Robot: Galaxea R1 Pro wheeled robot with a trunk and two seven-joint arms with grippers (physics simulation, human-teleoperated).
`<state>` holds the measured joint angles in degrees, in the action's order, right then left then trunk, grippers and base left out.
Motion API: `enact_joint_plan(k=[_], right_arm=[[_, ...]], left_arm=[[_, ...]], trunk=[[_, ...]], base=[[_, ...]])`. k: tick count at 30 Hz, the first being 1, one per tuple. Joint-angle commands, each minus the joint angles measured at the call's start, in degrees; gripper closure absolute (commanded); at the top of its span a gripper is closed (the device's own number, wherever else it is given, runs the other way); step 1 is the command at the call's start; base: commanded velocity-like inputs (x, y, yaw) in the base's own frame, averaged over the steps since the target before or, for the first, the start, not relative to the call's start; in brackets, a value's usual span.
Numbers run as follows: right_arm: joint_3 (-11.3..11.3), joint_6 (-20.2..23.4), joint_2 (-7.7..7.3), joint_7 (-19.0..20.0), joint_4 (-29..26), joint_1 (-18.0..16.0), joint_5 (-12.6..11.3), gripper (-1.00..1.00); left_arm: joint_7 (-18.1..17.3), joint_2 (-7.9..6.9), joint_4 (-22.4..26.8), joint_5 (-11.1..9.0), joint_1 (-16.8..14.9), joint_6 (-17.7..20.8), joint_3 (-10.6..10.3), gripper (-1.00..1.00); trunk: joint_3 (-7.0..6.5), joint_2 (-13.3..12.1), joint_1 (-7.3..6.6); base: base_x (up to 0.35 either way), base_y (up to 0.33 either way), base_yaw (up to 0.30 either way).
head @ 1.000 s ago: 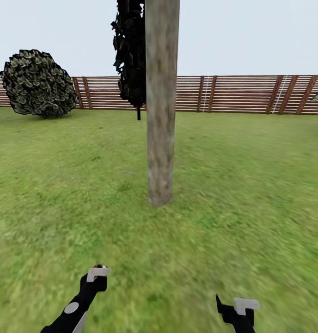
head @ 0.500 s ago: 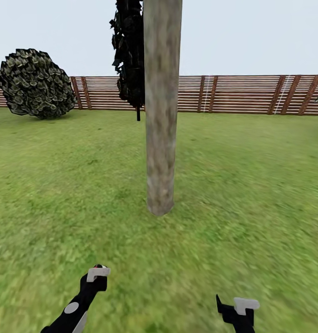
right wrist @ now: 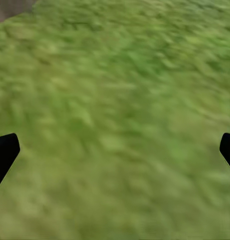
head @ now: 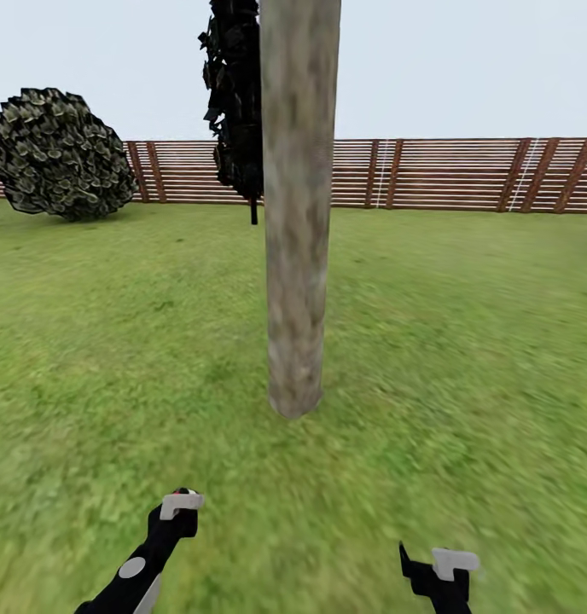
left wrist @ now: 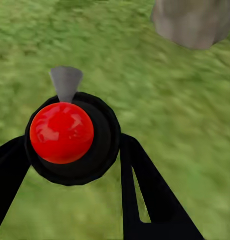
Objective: In the garden, pick up the pesticide atomizer on the floor and spray pesticide onto both trees until each tree trunk is fully covered.
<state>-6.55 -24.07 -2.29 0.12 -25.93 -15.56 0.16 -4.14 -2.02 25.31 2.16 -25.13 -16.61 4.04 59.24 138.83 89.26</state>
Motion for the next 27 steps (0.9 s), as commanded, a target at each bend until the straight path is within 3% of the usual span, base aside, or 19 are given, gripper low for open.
enact_joint_plan(k=[1, 8, 20, 22, 25, 27], right_arm=[[0.0, 0.0, 0.00, 0.0, 0.0, 0.0, 0.0, -1.00], [0.0, 0.0, 0.00, 0.1, 0.0, 0.0, 0.0, -1.00], [0.6, 0.1, 0.38, 0.3, -0.1, 0.0, 0.1, -1.00], [1.9, 0.1, 0.35, 0.3, -0.3, 0.0, 0.3, -1.00], [5.9, 0.1, 0.15, 0.4, -0.8, 0.0, 1.5, -1.00], [9.5, 0.1, 0.06, 0.4, -1.8, 0.0, 2.7, -1.00]], left_arm=[[0.0, 0.00, 0.0, 0.0, 0.0, 0.0, 0.0, 1.00], [0.0, 0.00, 0.0, 0.0, 0.0, 0.0, 0.0, 1.00], [-0.6, -0.30, 0.0, 0.6, -0.1, -0.1, -0.5, 1.00], [-0.7, -0.51, 0.0, 0.8, -0.1, -0.1, -0.6, 1.00], [-1.1, -1.21, 0.1, 1.8, -0.2, -0.2, -0.8, 1.00], [-2.3, -1.62, 0.1, 4.0, -0.2, -0.2, -0.8, 1.00]], trunk=[[-0.02, 0.0, 0.00], [-0.25, 0.0, 0.00], [-0.28, 0.0, 0.00], [-0.28, 0.0, 0.00], [-0.28, 0.0, 0.00], [-0.28, 0.0, 0.00]], base=[[0.314, 0.000, -0.124], [0.142, 0.000, -0.181], [0.006, 0.000, -0.017], [0.000, 0.000, 0.000], [0.000, 0.000, 0.000], [0.000, 0.000, 0.000]])
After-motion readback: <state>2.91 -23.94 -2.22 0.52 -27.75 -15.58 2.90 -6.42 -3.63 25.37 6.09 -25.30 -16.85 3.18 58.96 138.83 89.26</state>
